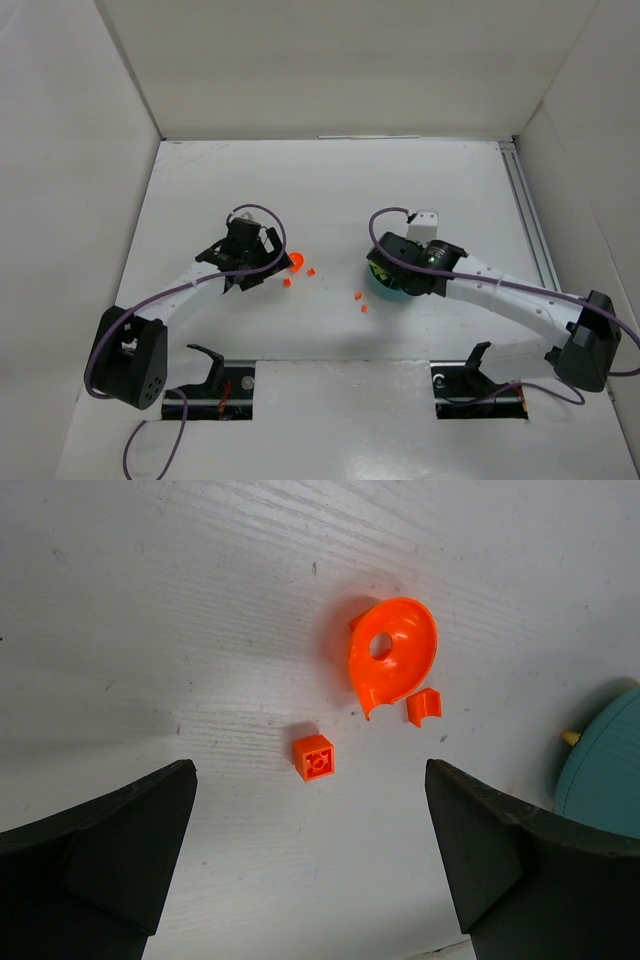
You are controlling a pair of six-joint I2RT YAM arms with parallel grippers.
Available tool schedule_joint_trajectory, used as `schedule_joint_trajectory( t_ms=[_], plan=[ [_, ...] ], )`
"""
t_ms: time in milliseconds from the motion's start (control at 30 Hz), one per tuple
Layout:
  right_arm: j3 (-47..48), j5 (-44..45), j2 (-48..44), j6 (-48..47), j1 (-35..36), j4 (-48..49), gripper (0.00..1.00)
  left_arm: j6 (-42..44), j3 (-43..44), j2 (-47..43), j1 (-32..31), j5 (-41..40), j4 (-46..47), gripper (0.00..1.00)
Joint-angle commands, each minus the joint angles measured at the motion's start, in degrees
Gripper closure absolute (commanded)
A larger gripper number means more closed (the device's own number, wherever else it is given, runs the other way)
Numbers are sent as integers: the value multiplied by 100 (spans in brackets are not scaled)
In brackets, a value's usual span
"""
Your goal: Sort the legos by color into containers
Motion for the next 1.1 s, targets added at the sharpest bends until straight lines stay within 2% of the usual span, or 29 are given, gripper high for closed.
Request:
schedule_joint_trajectory(
  t_ms=[0,333,700,967,1067],
  plan=[
    [252,145,38,336,-23,-101,100,104,227,-23,-24,67,118,4],
    [253,145,143,406,-199,75,98,104,227,-23,-24,67,118,4],
    [253,-30,91,406,-252,216,71,104,227,-23,-24,67,118,4],
    [253,-83,-15,135,-252,216,70,104,227,-137,-24,67,187,4],
    [420,-22,-172,-305,-252,111,65,341,358,-190,-24,129,250,4]
  ],
)
